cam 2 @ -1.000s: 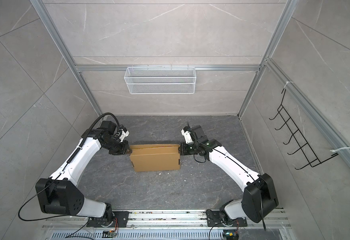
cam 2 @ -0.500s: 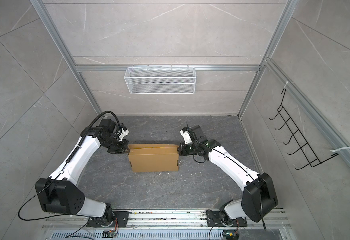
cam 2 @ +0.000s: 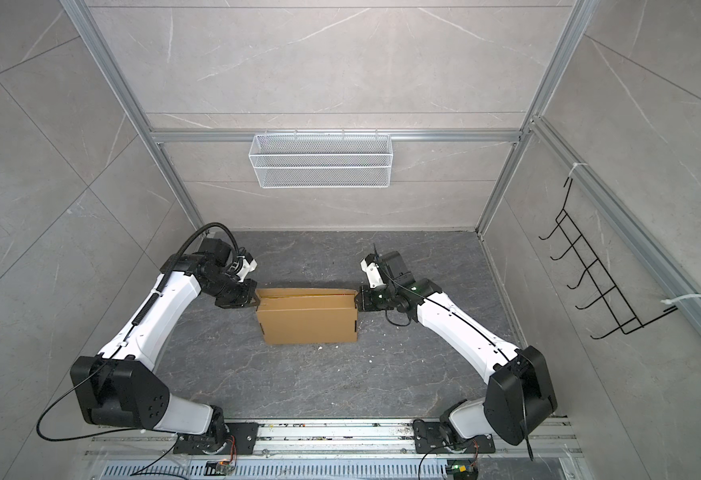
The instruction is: Fold the paper box
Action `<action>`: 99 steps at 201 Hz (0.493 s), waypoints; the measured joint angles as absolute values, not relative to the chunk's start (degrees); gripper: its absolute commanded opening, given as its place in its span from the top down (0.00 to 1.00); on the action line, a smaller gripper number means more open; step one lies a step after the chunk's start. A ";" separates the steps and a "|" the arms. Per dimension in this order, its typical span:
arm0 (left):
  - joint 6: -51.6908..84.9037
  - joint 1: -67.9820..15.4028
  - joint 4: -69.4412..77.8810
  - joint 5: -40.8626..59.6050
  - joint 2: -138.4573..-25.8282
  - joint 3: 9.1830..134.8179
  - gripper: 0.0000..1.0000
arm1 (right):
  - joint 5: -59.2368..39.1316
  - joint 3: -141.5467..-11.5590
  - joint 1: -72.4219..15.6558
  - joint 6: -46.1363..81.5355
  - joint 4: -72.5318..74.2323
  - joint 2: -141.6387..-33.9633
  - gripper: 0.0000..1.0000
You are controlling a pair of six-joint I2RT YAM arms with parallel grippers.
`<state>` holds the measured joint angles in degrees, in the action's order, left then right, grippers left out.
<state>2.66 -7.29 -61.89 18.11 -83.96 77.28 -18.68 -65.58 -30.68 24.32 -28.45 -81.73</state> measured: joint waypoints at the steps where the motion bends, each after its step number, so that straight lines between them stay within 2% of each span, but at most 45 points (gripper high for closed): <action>1: 2.68 -7.27 -61.78 18.17 -83.94 77.19 0.94 | -18.65 -65.58 -30.70 24.32 -28.47 -81.71 1.00; 99: 3.49 -7.07 -57.39 19.22 -80.05 72.44 0.94 | -15.25 -63.68 -32.23 26.37 -26.98 -80.14 0.97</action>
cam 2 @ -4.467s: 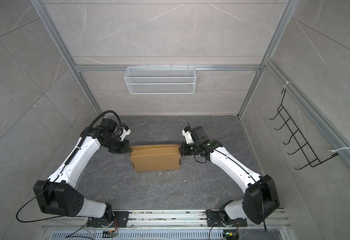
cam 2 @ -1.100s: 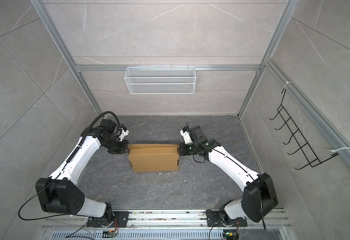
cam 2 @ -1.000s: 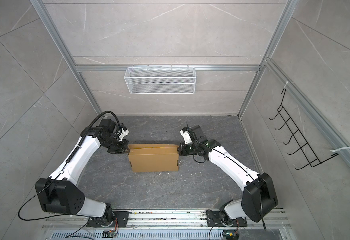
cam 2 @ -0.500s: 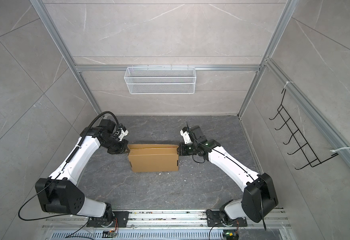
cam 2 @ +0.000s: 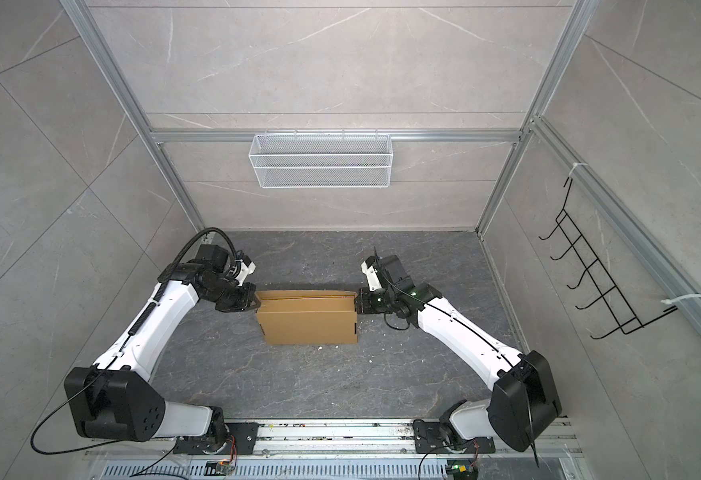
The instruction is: Fold the paper box
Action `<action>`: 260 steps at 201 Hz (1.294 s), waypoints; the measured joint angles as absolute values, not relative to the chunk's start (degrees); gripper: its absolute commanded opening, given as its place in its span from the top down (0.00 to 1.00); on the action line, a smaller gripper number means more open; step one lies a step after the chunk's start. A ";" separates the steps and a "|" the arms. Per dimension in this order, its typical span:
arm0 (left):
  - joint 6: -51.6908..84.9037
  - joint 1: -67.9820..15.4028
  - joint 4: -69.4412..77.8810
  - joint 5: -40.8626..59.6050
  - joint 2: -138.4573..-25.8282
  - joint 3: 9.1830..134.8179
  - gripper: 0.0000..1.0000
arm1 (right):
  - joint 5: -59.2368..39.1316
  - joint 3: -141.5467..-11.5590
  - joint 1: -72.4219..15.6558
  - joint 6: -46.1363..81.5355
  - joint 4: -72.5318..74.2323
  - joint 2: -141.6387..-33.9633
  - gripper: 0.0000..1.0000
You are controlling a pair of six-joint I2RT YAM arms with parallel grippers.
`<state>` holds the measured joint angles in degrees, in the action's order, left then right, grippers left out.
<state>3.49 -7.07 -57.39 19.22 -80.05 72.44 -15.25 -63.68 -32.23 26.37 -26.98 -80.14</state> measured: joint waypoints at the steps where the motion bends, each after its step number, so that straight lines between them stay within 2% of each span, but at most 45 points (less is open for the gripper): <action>1: 3.49 -7.07 -57.39 19.22 -80.03 72.42 0.94 | -15.20 -63.72 -32.23 26.35 -27.00 -80.14 0.96; 111: 3.40 -7.09 -56.77 20.03 -79.68 71.81 0.94 | -12.82 -69.52 -33.30 24.23 -36.49 -81.67 0.96; 168: 3.46 -7.14 -56.45 20.10 -79.66 71.68 0.94 | -9.69 -68.55 -34.72 24.93 -34.92 -81.58 1.00; 260: 3.46 -7.16 -55.72 20.10 -79.68 71.48 0.92 | -6.83 -66.96 -35.51 25.34 -32.32 -81.08 1.00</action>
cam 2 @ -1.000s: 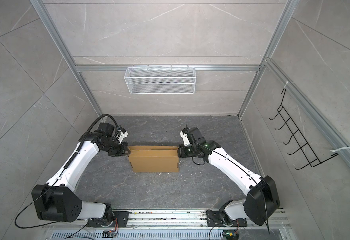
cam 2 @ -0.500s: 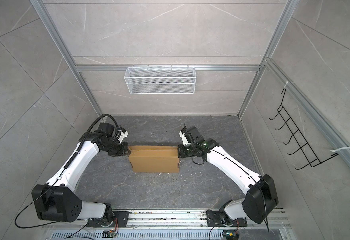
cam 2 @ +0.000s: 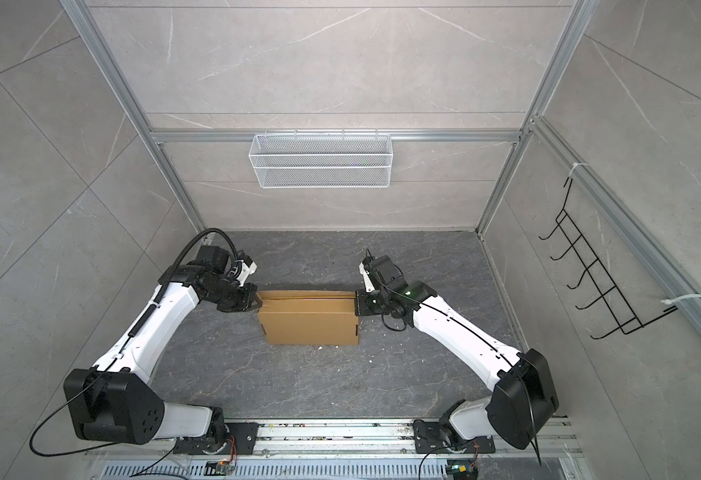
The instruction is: Fold the paper box
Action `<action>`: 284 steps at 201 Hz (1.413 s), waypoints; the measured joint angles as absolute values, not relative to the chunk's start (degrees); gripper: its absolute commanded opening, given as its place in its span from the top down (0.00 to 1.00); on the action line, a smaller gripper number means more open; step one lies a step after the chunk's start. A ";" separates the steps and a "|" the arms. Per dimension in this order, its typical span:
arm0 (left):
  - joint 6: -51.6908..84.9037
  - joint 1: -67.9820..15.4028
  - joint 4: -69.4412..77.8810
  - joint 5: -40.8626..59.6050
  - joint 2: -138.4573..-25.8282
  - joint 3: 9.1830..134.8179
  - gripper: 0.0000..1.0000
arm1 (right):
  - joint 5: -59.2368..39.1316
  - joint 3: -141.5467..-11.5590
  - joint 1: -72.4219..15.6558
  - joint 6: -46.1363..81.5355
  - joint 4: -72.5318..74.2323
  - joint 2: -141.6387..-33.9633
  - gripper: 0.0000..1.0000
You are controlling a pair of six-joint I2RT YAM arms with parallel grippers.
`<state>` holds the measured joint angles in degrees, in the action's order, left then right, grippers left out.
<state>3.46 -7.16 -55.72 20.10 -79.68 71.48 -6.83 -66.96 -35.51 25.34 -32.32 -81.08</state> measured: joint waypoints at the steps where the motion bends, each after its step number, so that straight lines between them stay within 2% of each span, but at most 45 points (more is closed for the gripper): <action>1: 3.46 -7.16 -55.72 20.10 -79.68 71.46 0.92 | -6.83 -66.98 -35.51 25.34 -32.32 -81.08 1.00; 30: 3.51 -7.16 -55.66 20.12 -79.68 71.44 0.92 | -6.81 -66.96 -35.51 25.34 -32.27 -81.10 1.00; 75: 3.49 -7.16 -55.40 20.36 -79.77 71.37 0.94 | -6.87 -66.96 -35.51 25.34 -32.25 -81.08 0.94; 130: 3.49 -7.14 -53.80 21.21 -79.44 70.30 0.94 | -7.07 -67.24 -35.51 25.34 -32.53 -81.23 0.94; 160: 3.46 -7.14 -53.52 21.23 -79.29 70.04 0.94 | -7.70 -67.29 -35.51 25.69 -33.15 -81.34 0.88; 203: 3.25 -7.16 -52.90 21.19 -78.78 69.38 0.95 | -9.93 -68.51 -34.87 25.91 -36.10 -81.49 0.74; 240: 3.18 -7.46 -52.14 21.08 -77.95 68.47 0.95 | -12.34 -69.45 -33.12 25.98 -37.17 -81.65 0.67; 284: 3.18 -7.79 -51.83 20.95 -77.80 68.34 0.95 | -20.18 -69.97 -28.82 27.14 -37.65 -81.47 0.56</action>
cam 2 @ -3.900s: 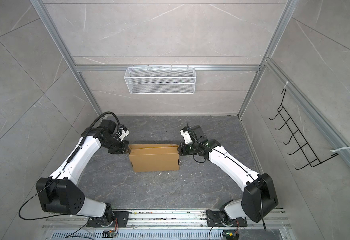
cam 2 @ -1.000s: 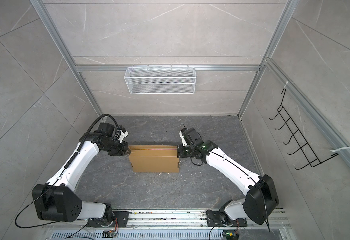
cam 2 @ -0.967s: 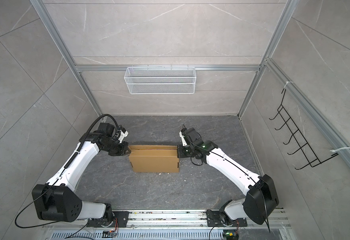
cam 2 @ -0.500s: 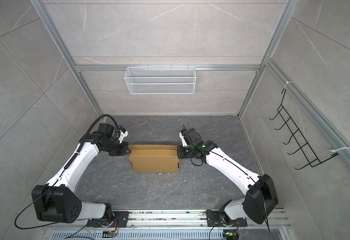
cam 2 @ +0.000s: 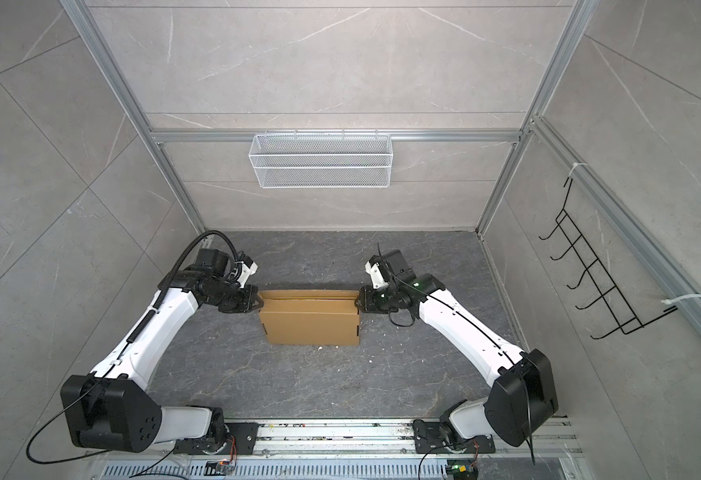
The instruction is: Fold the paper box
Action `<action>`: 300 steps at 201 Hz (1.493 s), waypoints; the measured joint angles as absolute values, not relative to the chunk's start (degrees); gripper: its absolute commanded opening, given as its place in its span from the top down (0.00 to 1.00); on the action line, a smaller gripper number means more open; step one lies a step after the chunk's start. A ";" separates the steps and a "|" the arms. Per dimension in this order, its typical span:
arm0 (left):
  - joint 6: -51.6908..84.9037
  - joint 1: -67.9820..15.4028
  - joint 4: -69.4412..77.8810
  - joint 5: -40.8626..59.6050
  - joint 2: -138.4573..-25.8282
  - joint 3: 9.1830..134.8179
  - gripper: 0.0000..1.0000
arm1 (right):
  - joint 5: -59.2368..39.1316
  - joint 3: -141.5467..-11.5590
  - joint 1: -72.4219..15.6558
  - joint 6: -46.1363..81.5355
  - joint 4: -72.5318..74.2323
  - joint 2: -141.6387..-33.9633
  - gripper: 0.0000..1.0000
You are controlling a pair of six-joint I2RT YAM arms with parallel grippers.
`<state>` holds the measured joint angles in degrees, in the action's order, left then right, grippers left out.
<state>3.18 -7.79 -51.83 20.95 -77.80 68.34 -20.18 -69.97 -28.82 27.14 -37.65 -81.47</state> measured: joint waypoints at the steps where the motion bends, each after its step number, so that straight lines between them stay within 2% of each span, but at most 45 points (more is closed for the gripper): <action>1: 3.18 -7.79 -51.83 20.93 -77.80 68.34 0.95 | -20.47 -70.06 -28.67 27.09 -37.67 -81.47 0.56; 27: 3.18 -7.84 -51.81 20.88 -77.80 68.34 0.95 | -23.22 -71.77 -26.15 27.49 -37.80 -80.93 0.53; 74: 3.18 -7.90 -51.77 20.38 -77.80 68.34 0.95 | -22.26 -76.40 -25.04 25.39 -39.55 -81.14 0.69; 141: 3.20 -8.16 -51.57 19.77 -77.82 68.34 0.95 | -17.96 -76.86 -28.34 21.43 -43.24 -82.56 0.71; 250: 3.20 -8.38 -51.33 19.57 -77.87 68.34 0.96 | -13.56 -78.54 -31.53 19.22 -44.10 -86.15 0.86; 300: 3.22 -8.45 -51.31 19.57 -77.87 68.34 0.96 | -7.38 -78.65 -34.48 18.81 -45.06 -86.15 0.93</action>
